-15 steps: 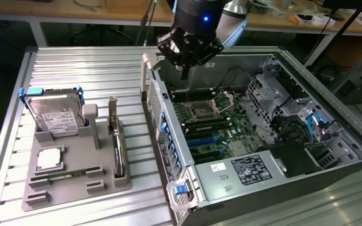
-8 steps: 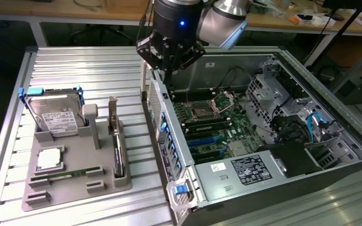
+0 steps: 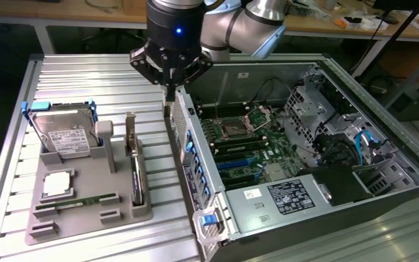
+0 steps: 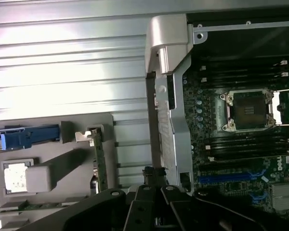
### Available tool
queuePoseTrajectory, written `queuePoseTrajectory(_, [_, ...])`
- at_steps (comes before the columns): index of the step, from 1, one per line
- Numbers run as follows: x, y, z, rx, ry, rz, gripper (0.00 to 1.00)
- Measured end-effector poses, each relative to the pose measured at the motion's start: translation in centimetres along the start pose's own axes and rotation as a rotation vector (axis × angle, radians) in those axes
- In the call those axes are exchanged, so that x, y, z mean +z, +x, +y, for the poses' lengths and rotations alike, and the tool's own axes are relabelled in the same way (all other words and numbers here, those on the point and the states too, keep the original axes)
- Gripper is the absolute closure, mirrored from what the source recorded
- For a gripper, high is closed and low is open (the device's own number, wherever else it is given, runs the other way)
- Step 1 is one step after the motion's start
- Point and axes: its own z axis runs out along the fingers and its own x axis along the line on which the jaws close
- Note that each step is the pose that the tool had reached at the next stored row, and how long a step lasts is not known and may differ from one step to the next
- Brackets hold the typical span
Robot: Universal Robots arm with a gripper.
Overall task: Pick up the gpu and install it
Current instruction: 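Reach for the gpu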
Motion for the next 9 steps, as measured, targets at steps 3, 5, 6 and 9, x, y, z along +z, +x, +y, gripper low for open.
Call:
queuePoseTrajectory(3, [0.14, 1.6, -0.16, 0.000, 0.0001, 0.0001, 0.89])
queuePoseTrajectory(5, [0.27, 2.5, -0.35, 0.000, 0.0000, -0.0001, 0.89])
queuePoseTrajectory(6, [0.32, 2.9, -0.54, 0.000, 0.0000, -0.0001, 0.89])
queuePoseTrajectory(9, [0.32, 3.5, -1.32, 0.000, -0.0002, -0.0001, 0.89])
